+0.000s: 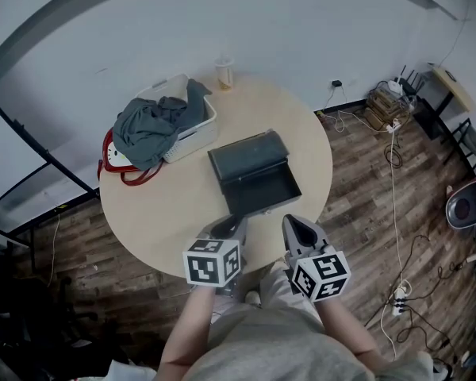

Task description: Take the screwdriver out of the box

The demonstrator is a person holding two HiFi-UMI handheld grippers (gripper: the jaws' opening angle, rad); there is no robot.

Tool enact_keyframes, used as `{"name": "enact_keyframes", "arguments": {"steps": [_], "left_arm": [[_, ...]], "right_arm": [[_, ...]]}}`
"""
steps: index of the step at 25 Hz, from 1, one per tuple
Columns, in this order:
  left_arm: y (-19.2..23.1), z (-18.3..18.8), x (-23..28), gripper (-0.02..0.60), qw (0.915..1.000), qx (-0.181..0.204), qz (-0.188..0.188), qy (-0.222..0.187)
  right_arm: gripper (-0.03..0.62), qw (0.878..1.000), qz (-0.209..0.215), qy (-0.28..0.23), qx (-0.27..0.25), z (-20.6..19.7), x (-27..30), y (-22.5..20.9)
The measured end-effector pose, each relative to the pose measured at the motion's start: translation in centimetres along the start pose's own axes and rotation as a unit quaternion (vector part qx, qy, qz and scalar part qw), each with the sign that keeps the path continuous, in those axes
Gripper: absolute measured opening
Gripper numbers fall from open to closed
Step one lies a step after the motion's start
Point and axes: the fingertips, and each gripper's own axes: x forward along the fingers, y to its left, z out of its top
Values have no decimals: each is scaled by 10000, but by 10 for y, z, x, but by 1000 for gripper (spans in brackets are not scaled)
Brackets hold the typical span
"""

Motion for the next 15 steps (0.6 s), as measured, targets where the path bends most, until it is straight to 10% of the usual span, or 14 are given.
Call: {"name": "enact_keyframes", "arguments": {"steps": [15], "left_arm": [[2,-8,-47,67,9979,-46,143,-632]], "right_arm": [[0,9999,0,-132,-10,-1,-16,21]]}}
